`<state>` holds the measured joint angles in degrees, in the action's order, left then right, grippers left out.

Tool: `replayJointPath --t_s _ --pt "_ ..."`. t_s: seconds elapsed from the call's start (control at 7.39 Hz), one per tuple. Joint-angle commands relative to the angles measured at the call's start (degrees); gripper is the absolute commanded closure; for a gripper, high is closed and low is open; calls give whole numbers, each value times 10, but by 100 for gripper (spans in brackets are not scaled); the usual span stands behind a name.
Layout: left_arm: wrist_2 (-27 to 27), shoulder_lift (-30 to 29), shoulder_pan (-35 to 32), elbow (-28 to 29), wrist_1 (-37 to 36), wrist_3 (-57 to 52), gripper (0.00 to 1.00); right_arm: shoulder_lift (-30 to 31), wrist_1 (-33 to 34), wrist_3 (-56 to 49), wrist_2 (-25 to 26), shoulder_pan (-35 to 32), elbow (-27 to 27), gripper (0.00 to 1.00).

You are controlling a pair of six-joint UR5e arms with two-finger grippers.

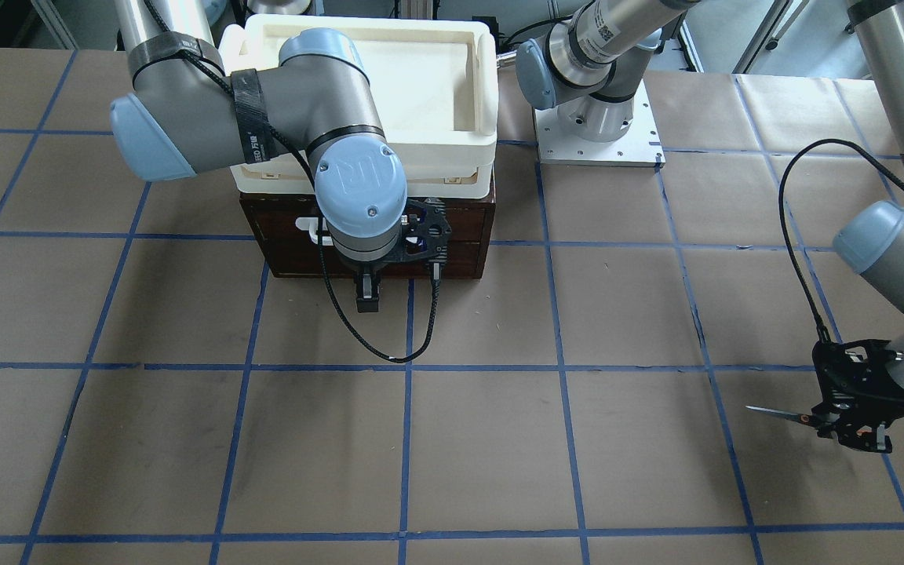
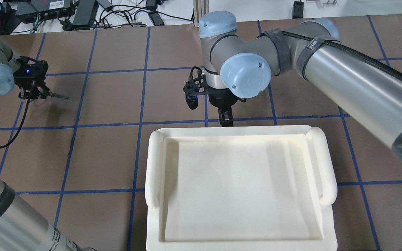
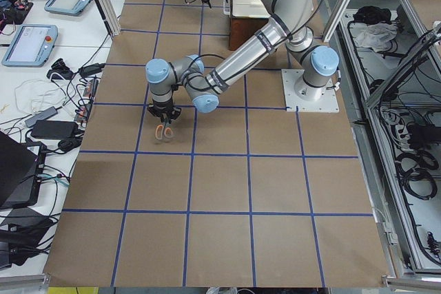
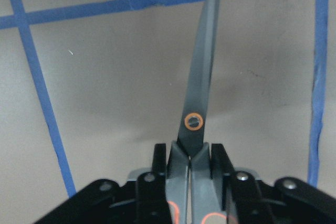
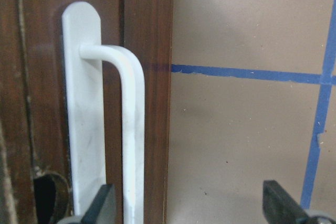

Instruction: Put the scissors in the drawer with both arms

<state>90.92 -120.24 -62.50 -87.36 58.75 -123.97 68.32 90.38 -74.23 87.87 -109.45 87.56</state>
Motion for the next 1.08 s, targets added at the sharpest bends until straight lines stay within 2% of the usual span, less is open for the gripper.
replayJointPath --t_s 0.0,0.54,0.95 --pt "-11 56 -10 0 99 30 100 -9 1 0 -1 0 -3 0" --pt "-5 106 -57 0 130 116 100 -13 3 -8 0 0 -1 0" --pt "-3 118 -62 -1 148 140 100 -13 13 -14 -1 0 -4 0"
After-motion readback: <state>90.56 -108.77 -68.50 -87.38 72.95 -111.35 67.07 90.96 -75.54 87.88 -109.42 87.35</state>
